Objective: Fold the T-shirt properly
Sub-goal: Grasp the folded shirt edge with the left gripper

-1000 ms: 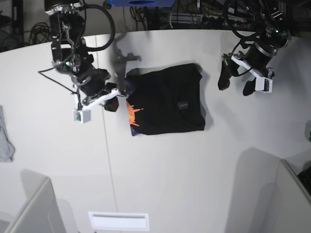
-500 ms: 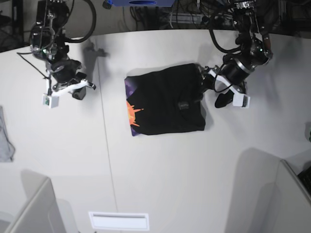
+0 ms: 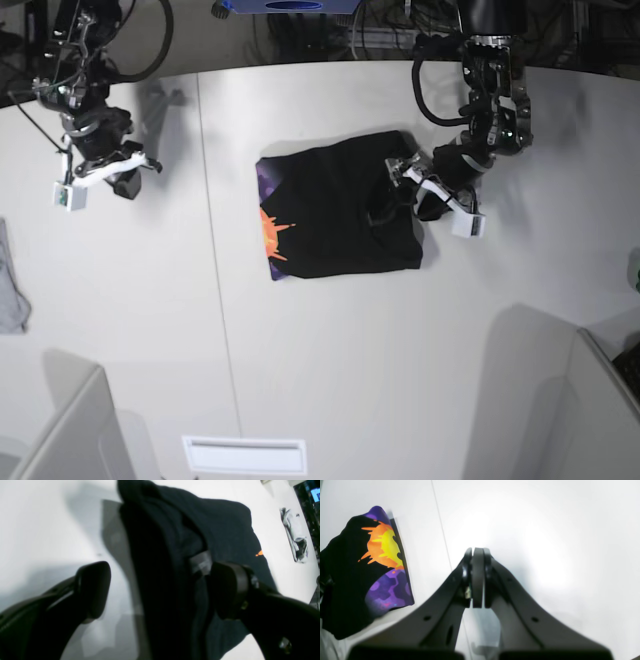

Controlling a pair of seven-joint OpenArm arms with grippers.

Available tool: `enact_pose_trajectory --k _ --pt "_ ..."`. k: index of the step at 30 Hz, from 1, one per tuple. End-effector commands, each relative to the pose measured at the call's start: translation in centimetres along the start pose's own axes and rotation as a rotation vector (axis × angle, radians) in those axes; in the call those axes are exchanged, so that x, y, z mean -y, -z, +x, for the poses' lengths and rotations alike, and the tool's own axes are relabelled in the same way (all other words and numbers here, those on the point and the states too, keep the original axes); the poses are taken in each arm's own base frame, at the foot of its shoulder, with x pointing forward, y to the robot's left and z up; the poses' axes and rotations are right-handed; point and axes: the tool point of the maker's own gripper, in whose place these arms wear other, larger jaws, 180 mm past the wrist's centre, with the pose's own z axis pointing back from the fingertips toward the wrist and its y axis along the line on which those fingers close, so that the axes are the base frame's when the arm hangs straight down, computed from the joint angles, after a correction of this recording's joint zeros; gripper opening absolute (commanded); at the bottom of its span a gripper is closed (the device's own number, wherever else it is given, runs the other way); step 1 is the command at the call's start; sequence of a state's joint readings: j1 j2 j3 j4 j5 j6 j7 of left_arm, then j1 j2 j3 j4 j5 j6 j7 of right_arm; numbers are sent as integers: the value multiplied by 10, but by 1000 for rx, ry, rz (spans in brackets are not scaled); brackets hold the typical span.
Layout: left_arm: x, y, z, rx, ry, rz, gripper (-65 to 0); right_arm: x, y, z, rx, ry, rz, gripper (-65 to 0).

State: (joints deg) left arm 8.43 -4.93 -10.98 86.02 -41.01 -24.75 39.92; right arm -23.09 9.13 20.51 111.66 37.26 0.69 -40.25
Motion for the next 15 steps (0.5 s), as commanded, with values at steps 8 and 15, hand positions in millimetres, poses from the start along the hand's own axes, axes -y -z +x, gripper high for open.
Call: enact_pose_trajectory --k 8,15 --pt "9 4 12 27 11 -25 -189 1 -6 4 22 -13 4 -650" --pt "6 5 10 19 -6 -3 -553 1 -6 3 19 -12 3 -650"
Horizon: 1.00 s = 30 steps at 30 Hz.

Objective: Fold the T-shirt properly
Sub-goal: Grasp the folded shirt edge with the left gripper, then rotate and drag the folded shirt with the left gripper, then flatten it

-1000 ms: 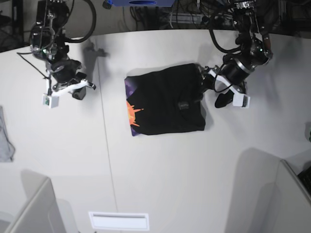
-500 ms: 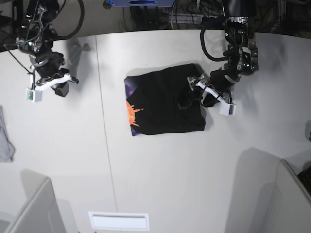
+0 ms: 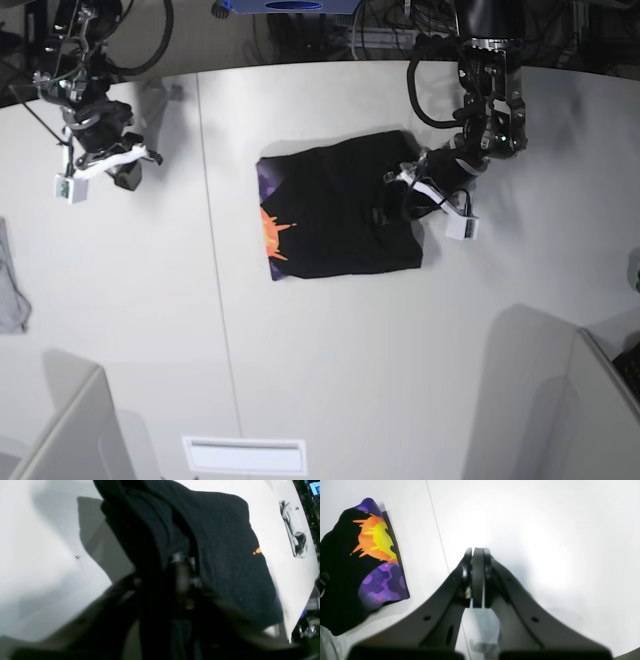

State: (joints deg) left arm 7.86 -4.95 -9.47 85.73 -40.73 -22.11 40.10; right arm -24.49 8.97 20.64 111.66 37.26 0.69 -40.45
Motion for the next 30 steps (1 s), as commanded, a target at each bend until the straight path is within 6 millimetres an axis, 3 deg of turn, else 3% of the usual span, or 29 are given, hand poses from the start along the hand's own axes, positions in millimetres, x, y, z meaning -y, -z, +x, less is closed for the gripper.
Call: enact_pose_trajectory --k 1,2,13,21,25,30 --pt "-1 -2 13 34 1 1 -604 -2 -4 12 43 -17 12 -650" --pt "-4 -3 13 26 7 14 -650 -2 -4 12 43 -17 12 -650" --pt "6 5 15 -258 388 -36 -650 10 -10 1 18 -10 -19 -650" --pt "38 21 17 -451 772 -121 -650 57 -31 -5 49 100 -156 -650" --pt "63 32 6 -531 951 -188 -650 65 -38 -18 22 108 -182 -650" --pt "69 41 -4 -582 1216 -179 -650 70 -45 -39 -10 149 -209 -650"
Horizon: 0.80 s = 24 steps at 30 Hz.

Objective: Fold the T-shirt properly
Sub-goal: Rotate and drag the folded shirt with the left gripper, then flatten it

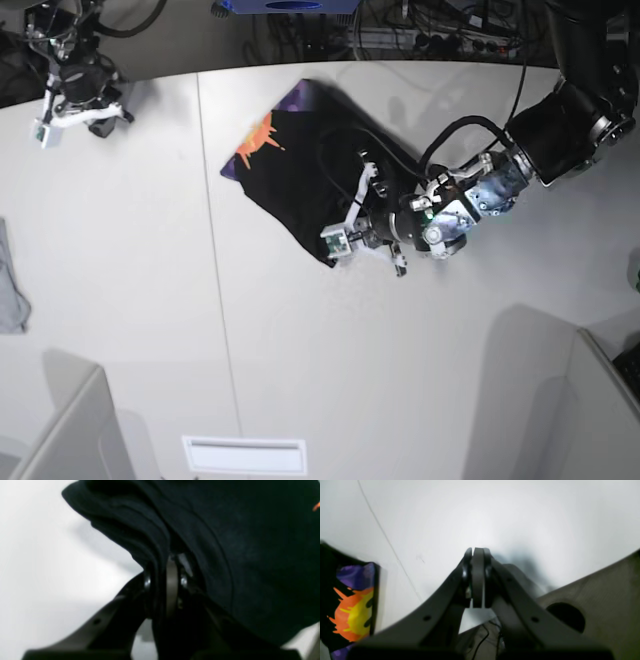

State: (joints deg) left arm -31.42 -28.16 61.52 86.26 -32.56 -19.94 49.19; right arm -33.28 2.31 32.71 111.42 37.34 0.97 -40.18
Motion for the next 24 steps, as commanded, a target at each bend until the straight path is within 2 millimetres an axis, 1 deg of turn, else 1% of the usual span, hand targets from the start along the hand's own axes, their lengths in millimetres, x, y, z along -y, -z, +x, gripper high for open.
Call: enact_pose_trajectory --k 1,3,6,8,9,13,14,16,21,24 --pt "-8 -5 15 22 65 27 -650 5 -5 7 33 0 -11 -650" --pt "-3 1 11 -24 209 31 -650 7 -7 1 31 32 -23 -650" --pt "-2 4 6 -87 415 35 -650 9 -9 -8 10 40 -28 -650" --pt "1 8 -1 -139 534 46 -650 8 -9 -10 6 42 -26 -650" --pt "1 10 1 -145 584 59 -650 6 -9 -13 3 54 -24 -650" --pt "6 18 12 -66 657 113 -650 2 -9 -22 -5 92 -21 -650" --pt "9 20 12 -52 665 118 -650 1 -9 -22 -6 93 -20 -650" --pt "14 24 20 -21 684 129 -650 1 -9 -23 -6 95 -20 -650" --pt "17 26 31 45 704 118 -650 -3 -9 -30 -13 123 -15 -650" --pt "16 26 40 81 715 109 -650 -4 -8 -30 -13 126 -13 -650"
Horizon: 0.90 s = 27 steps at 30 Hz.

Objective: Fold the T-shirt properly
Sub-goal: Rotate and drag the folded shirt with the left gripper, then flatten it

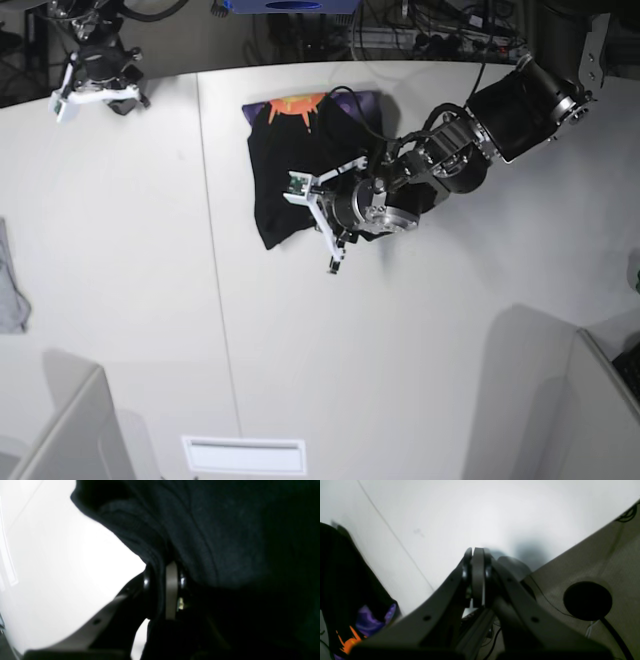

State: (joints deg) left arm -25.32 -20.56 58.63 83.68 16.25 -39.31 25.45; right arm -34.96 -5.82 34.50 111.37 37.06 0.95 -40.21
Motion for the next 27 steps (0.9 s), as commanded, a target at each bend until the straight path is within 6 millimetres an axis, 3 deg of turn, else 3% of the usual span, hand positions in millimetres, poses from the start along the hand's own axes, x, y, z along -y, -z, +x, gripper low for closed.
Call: enact_pose_trajectory --k 1,12,18,24,27 --pt "-8 -3 4 19 12 9 -650 -2 -3 8 30 -12 8 -650" --pt "-18 -7 25 116 89 6 -650 -2 -2 9 32 -6 8 -650" --pt "-25 -2 5 58 120 -16 -650 -2 -2 9 33 -4 5 -650" --pt "-23 -2 11 108 109 -20 -650 -2 -2 9 33 -4 5 -650" --pt "-20 2 5 93 95 -31 -650 -3 -2 11 37 -4 9 -650"
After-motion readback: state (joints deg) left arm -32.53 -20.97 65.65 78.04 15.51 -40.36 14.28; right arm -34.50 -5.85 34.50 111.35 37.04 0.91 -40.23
